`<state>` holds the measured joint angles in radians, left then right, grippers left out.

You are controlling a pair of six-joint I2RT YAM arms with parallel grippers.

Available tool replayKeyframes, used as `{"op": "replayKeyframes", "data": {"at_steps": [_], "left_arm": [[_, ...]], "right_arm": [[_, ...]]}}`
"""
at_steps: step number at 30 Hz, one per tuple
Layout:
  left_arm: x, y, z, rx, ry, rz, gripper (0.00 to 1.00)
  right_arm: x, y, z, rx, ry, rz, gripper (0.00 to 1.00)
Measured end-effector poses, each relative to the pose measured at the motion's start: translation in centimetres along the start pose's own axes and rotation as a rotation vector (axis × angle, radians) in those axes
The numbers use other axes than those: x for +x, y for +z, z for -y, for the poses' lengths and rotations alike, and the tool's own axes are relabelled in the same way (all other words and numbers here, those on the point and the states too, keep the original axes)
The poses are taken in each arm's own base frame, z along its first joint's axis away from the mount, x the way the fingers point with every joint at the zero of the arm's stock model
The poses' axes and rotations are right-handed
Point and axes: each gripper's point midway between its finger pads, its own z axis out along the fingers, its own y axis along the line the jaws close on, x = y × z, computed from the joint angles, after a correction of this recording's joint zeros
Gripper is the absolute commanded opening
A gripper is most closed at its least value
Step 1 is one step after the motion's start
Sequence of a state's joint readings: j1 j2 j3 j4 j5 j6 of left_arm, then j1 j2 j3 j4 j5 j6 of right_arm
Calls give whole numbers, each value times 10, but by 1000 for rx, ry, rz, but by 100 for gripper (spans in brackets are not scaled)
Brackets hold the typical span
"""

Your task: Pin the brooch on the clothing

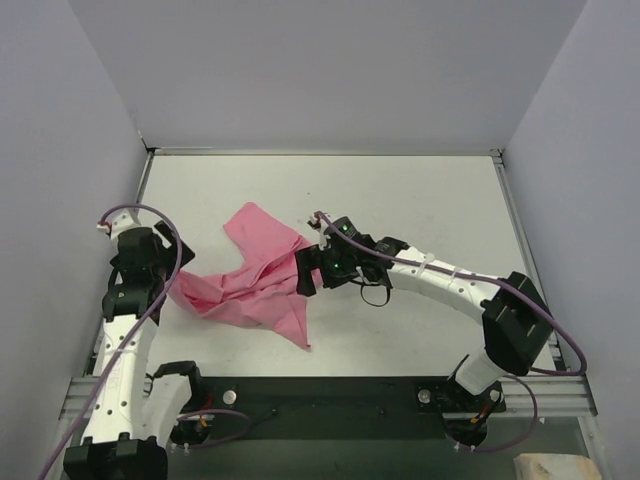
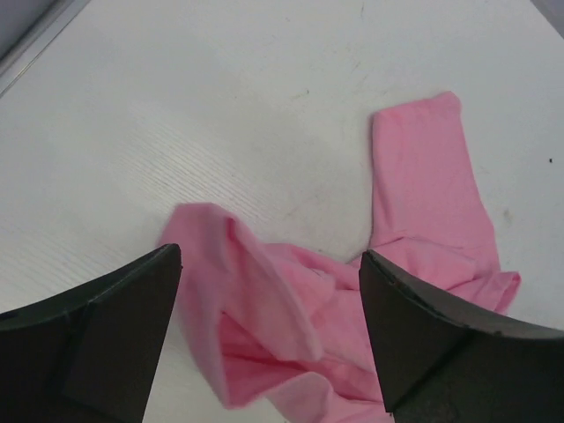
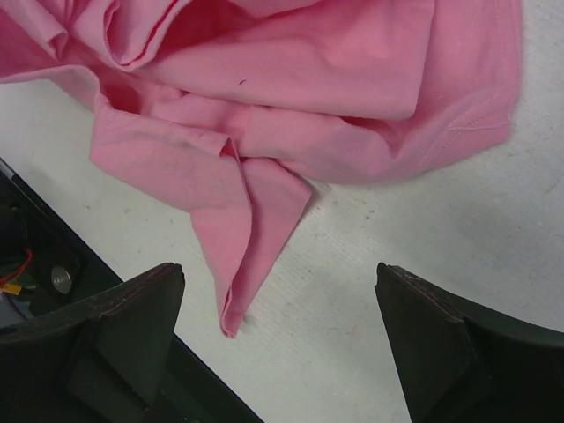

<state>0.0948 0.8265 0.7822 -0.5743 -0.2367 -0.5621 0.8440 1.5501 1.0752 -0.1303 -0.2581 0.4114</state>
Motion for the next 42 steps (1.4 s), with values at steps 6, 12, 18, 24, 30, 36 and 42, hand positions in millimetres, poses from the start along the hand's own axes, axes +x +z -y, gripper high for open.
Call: {"op": "replayKeyframes", "data": {"at_steps": [6, 12, 18, 24, 30, 36, 42], "left_arm": [[-4, -14, 25, 163, 42, 5, 97], [-1, -23, 61, 354, 104, -16, 97], [19, -24, 99, 477, 231, -119, 96], [62, -20, 136, 573, 389, -265, 96], [102, -7, 157, 611, 478, -406, 96], [137, -4, 168, 640, 541, -492, 95], [156, 7, 173, 641, 576, -523, 88]], "right_arm": [[-13, 3, -5, -5, -1, 15, 96], [-40, 4, -8, -7, 8, 62, 96], [-62, -3, 1, 18, 39, 106, 97], [-89, -10, 21, 64, 96, 161, 96], [-97, -3, 45, 103, 186, 154, 97], [-101, 22, 61, 117, 284, 106, 97], [-106, 45, 59, 95, 334, 62, 97]]}}
